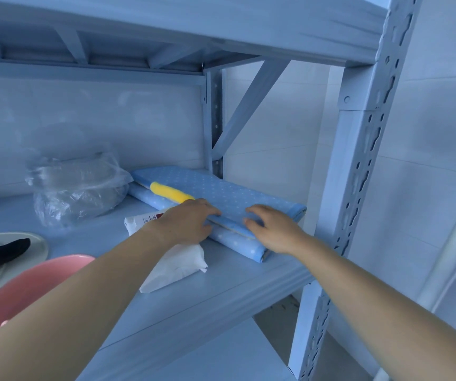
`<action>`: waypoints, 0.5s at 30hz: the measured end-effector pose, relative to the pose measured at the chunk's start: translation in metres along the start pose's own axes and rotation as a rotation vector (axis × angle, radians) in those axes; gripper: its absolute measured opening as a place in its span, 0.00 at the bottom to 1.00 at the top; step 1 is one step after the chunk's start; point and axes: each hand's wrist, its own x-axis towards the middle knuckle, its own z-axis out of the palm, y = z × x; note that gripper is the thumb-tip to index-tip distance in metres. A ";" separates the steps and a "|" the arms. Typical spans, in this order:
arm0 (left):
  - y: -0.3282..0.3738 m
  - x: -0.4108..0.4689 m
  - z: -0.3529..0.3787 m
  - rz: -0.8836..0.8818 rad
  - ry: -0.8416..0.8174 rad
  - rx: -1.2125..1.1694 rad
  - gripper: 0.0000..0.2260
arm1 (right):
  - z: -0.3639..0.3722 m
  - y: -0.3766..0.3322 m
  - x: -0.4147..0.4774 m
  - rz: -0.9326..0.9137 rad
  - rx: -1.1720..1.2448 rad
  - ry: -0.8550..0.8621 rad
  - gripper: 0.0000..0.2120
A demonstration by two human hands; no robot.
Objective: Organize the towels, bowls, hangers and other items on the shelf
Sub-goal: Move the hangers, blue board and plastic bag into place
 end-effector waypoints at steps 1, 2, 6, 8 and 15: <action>-0.001 -0.004 0.000 -0.002 0.006 -0.014 0.20 | -0.001 0.007 -0.003 0.010 0.007 0.001 0.20; -0.001 -0.008 0.000 -0.007 0.011 -0.026 0.19 | 0.000 0.010 -0.006 0.018 0.010 -0.013 0.19; 0.002 -0.018 0.003 -0.011 0.044 -0.043 0.18 | 0.008 0.003 -0.018 0.035 -0.026 -0.027 0.22; 0.005 -0.022 0.004 0.001 0.040 -0.058 0.18 | 0.009 -0.008 -0.025 0.032 -0.083 -0.035 0.24; 0.019 -0.034 0.008 0.077 0.034 -0.053 0.18 | 0.002 -0.030 -0.055 0.002 -0.137 -0.022 0.22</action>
